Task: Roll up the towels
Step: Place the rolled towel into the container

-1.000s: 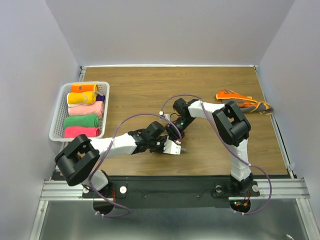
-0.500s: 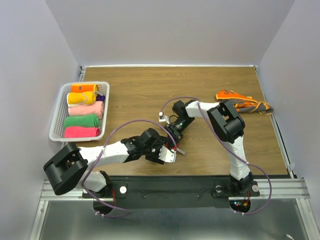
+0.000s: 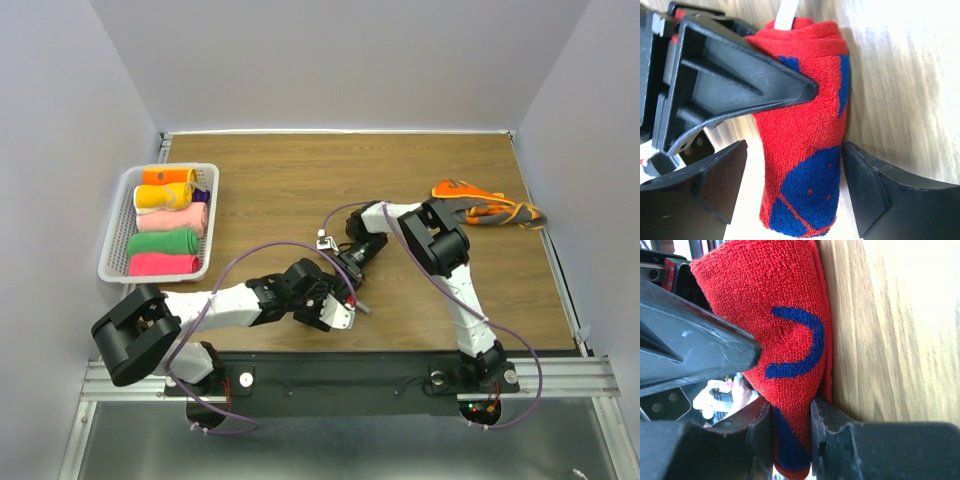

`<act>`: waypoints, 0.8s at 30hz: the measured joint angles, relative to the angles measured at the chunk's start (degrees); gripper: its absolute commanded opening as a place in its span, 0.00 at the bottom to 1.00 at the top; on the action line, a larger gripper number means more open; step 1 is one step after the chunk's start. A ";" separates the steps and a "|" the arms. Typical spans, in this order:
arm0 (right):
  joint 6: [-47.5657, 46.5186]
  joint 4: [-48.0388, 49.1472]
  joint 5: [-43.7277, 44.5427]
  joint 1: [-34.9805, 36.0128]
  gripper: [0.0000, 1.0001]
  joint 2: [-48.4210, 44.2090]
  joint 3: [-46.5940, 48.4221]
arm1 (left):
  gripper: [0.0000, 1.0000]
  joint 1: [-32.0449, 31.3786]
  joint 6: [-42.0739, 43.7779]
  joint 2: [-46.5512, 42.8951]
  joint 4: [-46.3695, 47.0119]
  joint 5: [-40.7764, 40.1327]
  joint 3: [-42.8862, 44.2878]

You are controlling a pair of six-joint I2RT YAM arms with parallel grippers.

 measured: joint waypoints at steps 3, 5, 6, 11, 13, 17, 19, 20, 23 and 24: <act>-4.04 -3.89 -1.05 0.02 0.01 1.03 2.05 | 0.82 -0.70 0.22 0.39 0.07 0.28 0.00; -6.23 -4.76 -1.33 0.02 0.01 1.16 2.38 | 0.78 -1.07 0.44 0.68 0.07 0.70 0.00; -6.88 -4.87 -1.42 0.02 0.01 1.16 2.40 | 0.76 -1.22 0.68 0.83 0.07 0.85 -0.02; -8.83 -5.20 -1.99 0.02 0.01 1.16 2.34 | 0.53 -1.51 1.22 1.92 0.59 1.16 0.00; -9.20 -5.20 -2.01 0.02 0.00 1.09 2.21 | 0.50 -1.51 1.38 3.04 1.49 0.87 0.15; -10.14 -5.03 -2.27 -0.07 0.03 0.66 1.44 | 0.29 -1.51 0.83 4.72 1.64 0.37 1.20; -10.23 -4.96 -2.21 -0.33 0.22 0.42 1.03 | 0.20 -1.64 0.57 5.18 1.49 0.35 1.70; -10.21 -4.98 -2.14 -0.37 0.33 0.35 0.92 | 0.17 -1.70 0.44 5.31 1.44 0.37 1.86; -9.90 -5.42 -1.88 -0.48 0.70 0.26 0.96 | 0.07 -1.84 0.13 5.38 0.79 0.61 2.19; -8.85 -6.86 -2.01 -1.01 0.76 0.24 1.42 | 0.03 -1.84 0.07 5.05 0.09 0.87 2.29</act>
